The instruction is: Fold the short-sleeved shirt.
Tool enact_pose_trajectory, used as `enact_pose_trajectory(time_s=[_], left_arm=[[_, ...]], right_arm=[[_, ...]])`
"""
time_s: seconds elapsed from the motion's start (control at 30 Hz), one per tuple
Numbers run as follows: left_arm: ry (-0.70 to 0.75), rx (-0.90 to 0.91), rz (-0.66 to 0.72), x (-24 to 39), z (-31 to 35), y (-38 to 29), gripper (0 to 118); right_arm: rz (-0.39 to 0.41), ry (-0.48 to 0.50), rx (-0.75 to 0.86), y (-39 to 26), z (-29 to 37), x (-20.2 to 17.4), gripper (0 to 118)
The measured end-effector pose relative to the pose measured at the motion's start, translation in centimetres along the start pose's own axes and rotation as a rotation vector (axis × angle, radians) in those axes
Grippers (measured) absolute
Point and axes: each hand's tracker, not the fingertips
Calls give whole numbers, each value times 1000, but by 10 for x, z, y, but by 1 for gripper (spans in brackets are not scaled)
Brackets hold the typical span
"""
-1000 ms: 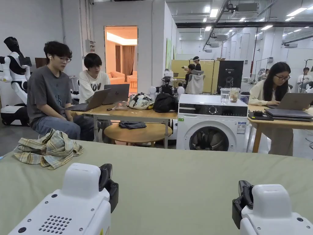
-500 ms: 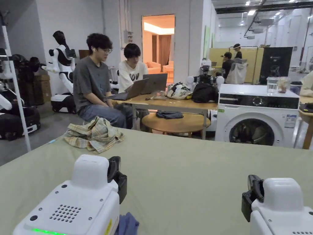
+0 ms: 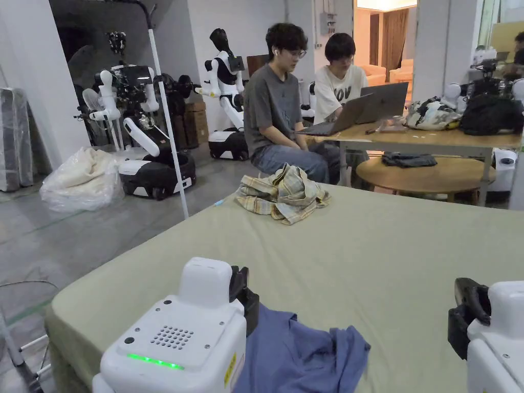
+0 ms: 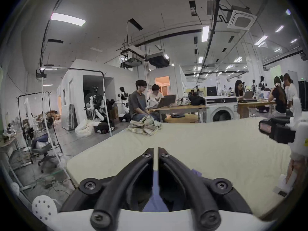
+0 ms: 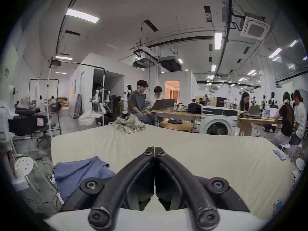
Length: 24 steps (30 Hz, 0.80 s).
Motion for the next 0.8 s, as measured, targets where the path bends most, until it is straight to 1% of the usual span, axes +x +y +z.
enact_pose_trajectory(time_s=[0.03, 0.07, 0.1, 0.13, 0.17, 0.23, 0.27, 0.3, 0.4, 0.47, 0.5, 0.53, 0.57, 0.6, 0.67, 0.7, 0.77, 0.8], left_arm=[[-22, -49, 1, -5, -10, -5, 25], [-39, -89, 5, -9, -20, -10, 46], [-88, -161, 31, -13, -33, -20, 72], [-114, -214, 43, -16, -47, -28, 76], [-135, -277, 61, -18, -61, -39, 74], [-174, -356, 59, -16, -92, -61, 74], [-218, -407, 77, -16, -110, -72, 74], [-238, -494, 77, -15, -128, -84, 74], [-242, -671, 47, -7, -180, -122, 74], [-226, -756, 38, -3, -201, -142, 72], [-249, -788, 49, -2, -208, -152, 71], [-233, -742, 48, -2, -202, -152, 68], [-225, -708, 69, -3, -195, -147, 65], [-219, -727, 68, -2, -195, -144, 65], [-220, -725, 54, 0, -197, -142, 29], [-207, -739, 47, 0, -198, -139, 15], [-211, -761, 87, -4, -200, -137, 4], [-206, -762, 94, -6, -200, -132, 3]], right_arm=[[1, 4, -4, -3, 1, 1, 0], [2, 4, -7, -5, 2, 3, 0], [3, 3, -17, -8, 3, 5, 0], [4, 2, -26, -11, 4, 7, 0], [7, -2, -39, -15, 4, 10, 0], [13, -13, -68, -22, 6, 18, 0], [15, -18, -81, -25, 8, 22, 0], [14, -26, -94, -29, 10, 27, 0], [3, -57, -133, -38, 18, 43, 0], [3, -90, -151, -42, 23, 55, 0], [6, -104, -158, -44, 26, 63, 0], [4, -124, -163, -45, 31, 70, 0], [-9, -150, -169, -46, 34, 76, 0], [-38, -173, -176, -48, 36, 83, 0], [-125, -171, -186, -51, 40, 96, 0], [-157, -168, -195, -53, 41, 102, 0], [-157, -188, -199, -55, 45, 109, 0], [-153, -189, -197, -55, 49, 111, 0]])
